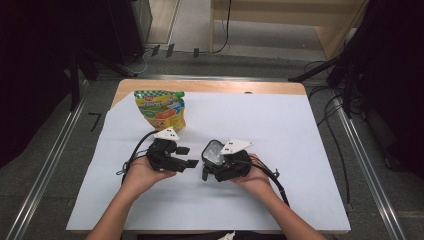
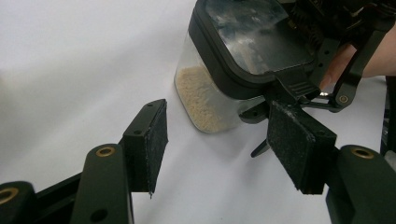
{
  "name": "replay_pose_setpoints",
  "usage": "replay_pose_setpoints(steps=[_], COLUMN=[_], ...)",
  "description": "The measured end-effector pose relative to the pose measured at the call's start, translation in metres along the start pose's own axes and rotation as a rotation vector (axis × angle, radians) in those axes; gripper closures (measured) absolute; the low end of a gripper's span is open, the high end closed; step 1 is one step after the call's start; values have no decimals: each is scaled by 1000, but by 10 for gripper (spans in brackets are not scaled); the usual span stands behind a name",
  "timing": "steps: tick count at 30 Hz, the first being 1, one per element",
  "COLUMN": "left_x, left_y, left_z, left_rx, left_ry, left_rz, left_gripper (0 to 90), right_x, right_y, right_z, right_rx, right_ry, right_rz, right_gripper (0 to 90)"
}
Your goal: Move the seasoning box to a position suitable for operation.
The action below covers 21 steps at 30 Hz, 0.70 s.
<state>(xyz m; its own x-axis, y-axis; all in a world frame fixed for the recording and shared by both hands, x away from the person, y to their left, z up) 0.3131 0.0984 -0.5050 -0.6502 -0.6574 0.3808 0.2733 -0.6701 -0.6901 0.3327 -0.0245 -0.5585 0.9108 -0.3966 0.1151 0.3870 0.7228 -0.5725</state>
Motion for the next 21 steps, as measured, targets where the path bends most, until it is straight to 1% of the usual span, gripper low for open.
replay_pose_setpoints(steps=[4,6,8,10,11,13,14,15,17,18,21], left_x=[0,-1,-1,-1,-1,-1,-1,-1,0,0,0], left_y=[0,-1,-1,-1,-1,0,0,0,0,0,2], left_z=[1,1,2,3,3,5,5,5,6,6,6], left_rx=[3,5,8,10,10,12,12,11,13,13,9], left_ry=[-1,-2,-3,-4,-4,-4,-4,-3,-4,-3,0], left_rz=[0,-3,-5,-6,-6,-8,-8,-6,-10,-11,-15], left_gripper=[390,390,390,390,390,390,390,390,390,390,390], right_x=[0,-1,-1,-1,-1,-1,-1,-1,-1,-1,-2], right_y=[-2,-6,-8,-17,-17,-26,-26,-33,-41,-41,-53], right_z=[-3,-7,-8,-9,-9,-12,-12,-14,-16,-16,-20], right_rx=[-6,-22,-25,-27,-27,-28,-28,-30,-31,-31,-29], right_ry=[5,6,4,-5,-5,-1,-1,9,21,21,56], right_rz=[5,11,11,6,6,18,18,22,24,24,39], right_gripper=[152,152,153,156,156,171,171,192,209,209,229])
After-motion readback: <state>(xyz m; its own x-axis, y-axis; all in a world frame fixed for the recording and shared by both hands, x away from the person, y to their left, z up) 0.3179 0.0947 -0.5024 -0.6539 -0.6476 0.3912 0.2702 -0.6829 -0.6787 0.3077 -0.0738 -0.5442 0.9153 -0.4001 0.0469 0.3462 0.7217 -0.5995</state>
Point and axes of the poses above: each handheld gripper's, and its own axes: y roughly forward along the jaws, z roughly out of its top, x roughly to its right, the point moved 9 cm from there along y, roughly forward along the jaws, and after that the axes turned 12 degrees about -y, right-handed, at the moved point
